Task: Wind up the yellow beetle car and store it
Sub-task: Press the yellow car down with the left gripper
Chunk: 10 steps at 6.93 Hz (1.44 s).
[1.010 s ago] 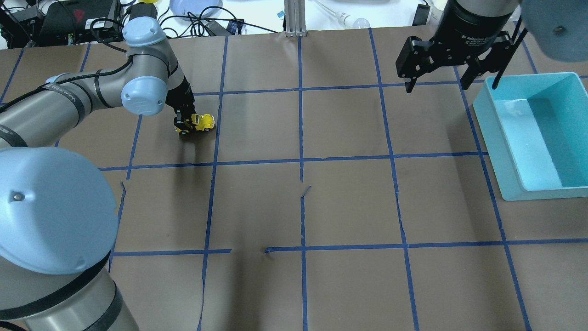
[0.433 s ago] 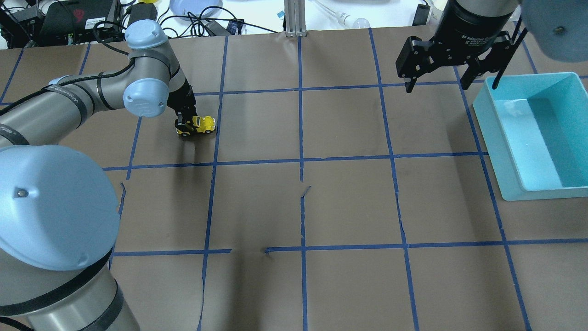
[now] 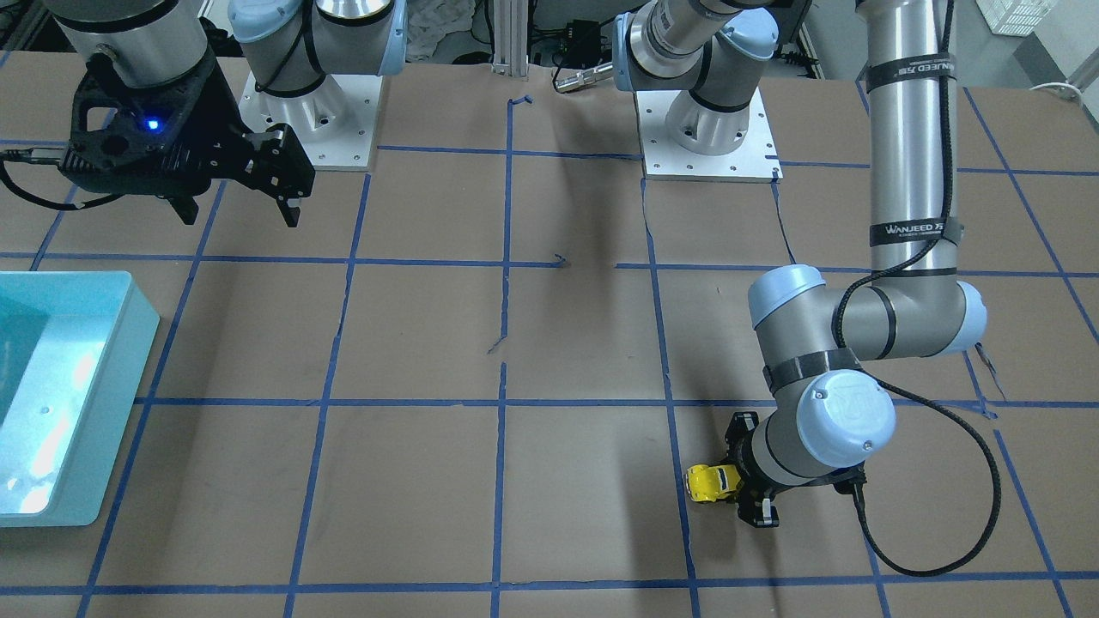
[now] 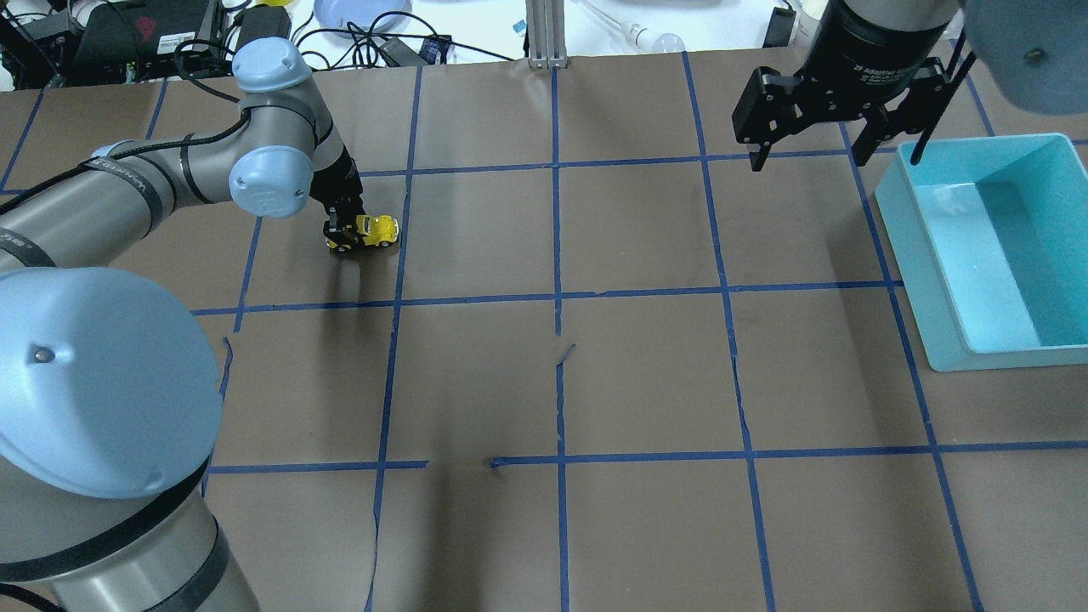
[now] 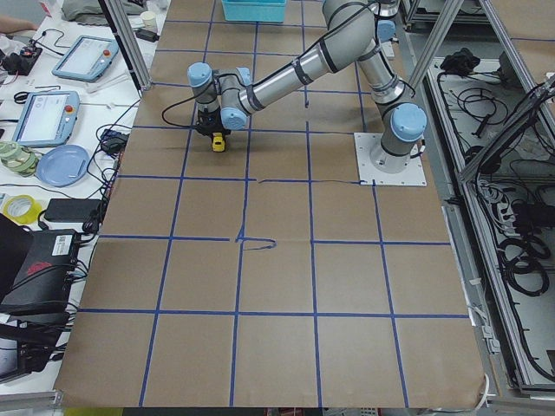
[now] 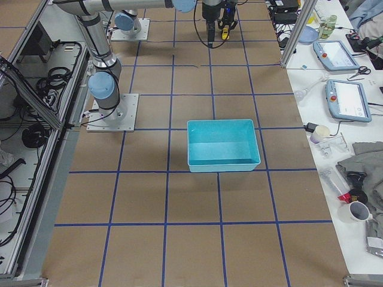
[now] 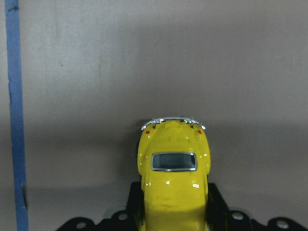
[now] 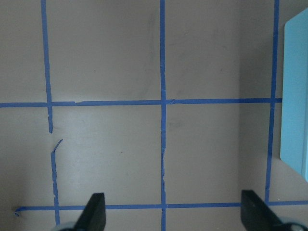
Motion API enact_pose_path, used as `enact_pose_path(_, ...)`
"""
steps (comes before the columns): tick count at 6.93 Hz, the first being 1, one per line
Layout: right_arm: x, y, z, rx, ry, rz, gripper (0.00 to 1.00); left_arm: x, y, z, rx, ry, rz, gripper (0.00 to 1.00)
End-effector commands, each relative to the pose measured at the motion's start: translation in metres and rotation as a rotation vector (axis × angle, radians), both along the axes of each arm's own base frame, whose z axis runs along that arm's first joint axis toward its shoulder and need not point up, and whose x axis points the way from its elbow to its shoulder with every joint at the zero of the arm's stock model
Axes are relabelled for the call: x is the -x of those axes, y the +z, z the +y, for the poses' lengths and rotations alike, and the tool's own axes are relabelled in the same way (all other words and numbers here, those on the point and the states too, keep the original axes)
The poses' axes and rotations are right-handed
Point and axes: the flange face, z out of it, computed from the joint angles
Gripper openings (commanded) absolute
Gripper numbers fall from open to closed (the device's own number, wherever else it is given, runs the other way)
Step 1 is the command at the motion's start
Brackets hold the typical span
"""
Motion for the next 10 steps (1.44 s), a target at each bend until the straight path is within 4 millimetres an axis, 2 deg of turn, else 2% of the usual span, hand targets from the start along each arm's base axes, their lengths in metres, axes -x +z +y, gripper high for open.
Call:
enact_pose_path(1,0.0000,0.0000,0.0000,0.000,0.000,0.000,1.00,-0.0010,-0.0022,0.0007,-0.005,0.000,-0.002,0.00)
enact_pose_path(4,0.0000,0.0000,0.0000,0.000,0.000,0.000,1.00,-0.0086,-0.0032,0.0000,-0.007,-0.026,-0.002,0.00)
enact_pose_path(10,0.0000,0.0000,0.0000,0.000,0.000,0.000,1.00,-0.0109,-0.0042,-0.0002,-0.009,-0.030,-0.003,0.00)
